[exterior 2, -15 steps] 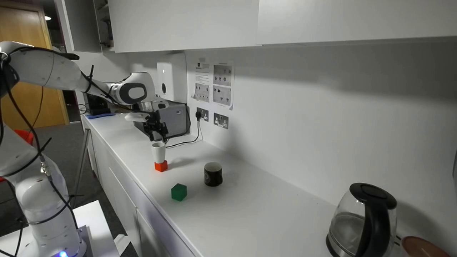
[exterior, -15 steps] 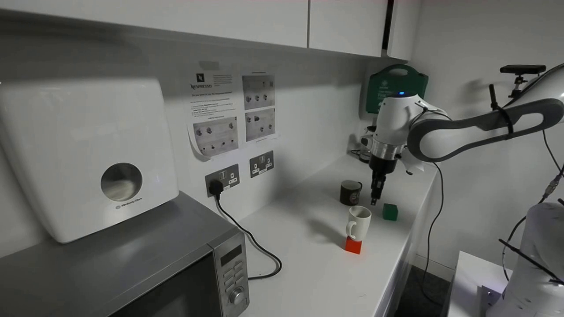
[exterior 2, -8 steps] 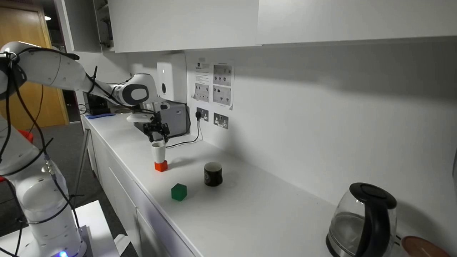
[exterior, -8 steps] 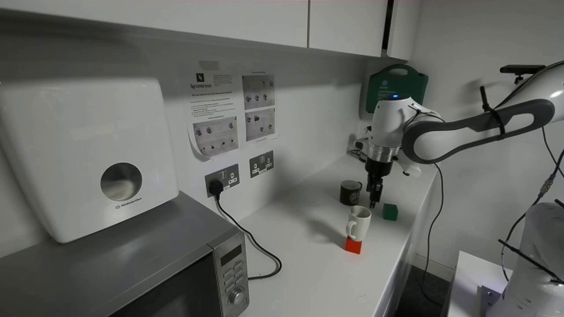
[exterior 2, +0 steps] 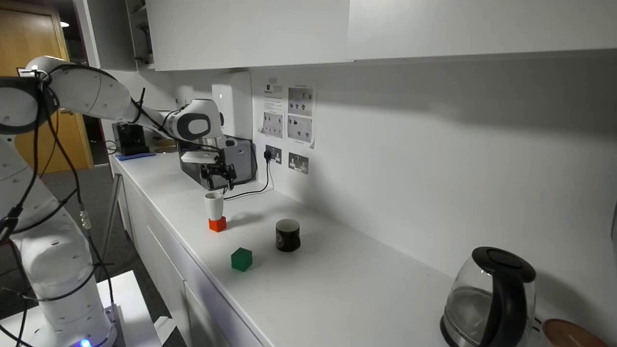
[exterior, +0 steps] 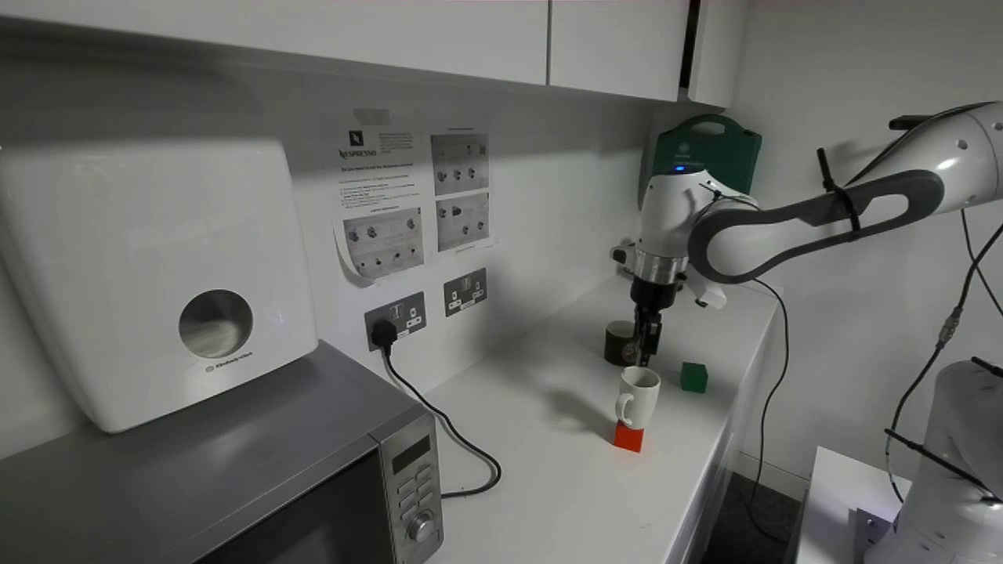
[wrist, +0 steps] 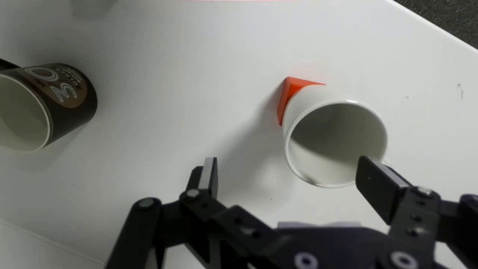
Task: Put the mugs on the table and then stack the blocks
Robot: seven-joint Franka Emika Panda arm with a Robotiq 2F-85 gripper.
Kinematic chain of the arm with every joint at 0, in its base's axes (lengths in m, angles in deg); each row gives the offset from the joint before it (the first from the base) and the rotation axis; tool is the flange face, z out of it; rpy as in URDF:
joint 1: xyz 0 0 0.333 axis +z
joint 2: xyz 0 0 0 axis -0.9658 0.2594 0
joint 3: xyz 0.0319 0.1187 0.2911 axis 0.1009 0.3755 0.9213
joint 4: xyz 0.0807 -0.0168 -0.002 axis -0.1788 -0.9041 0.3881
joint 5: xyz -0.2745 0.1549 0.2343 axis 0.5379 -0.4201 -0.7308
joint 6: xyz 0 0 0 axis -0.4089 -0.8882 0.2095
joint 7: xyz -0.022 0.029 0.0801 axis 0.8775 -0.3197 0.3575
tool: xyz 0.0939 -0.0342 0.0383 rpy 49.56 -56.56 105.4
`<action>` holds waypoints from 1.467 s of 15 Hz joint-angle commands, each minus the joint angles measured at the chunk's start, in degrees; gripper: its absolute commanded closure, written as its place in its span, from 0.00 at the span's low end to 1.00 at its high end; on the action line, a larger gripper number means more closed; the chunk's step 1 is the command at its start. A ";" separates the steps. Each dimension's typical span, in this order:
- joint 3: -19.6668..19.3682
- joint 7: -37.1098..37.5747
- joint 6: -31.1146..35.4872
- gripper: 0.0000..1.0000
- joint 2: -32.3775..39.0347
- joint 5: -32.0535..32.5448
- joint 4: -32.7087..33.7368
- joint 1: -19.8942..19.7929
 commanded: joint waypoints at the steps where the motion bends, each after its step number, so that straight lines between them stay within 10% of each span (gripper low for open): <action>1: -1.64 -3.50 -0.27 0.00 3.83 -2.14 3.90 0.02; 22: -2.34 -8.84 -7.63 0.00 7.24 -1.07 6.95 -0.76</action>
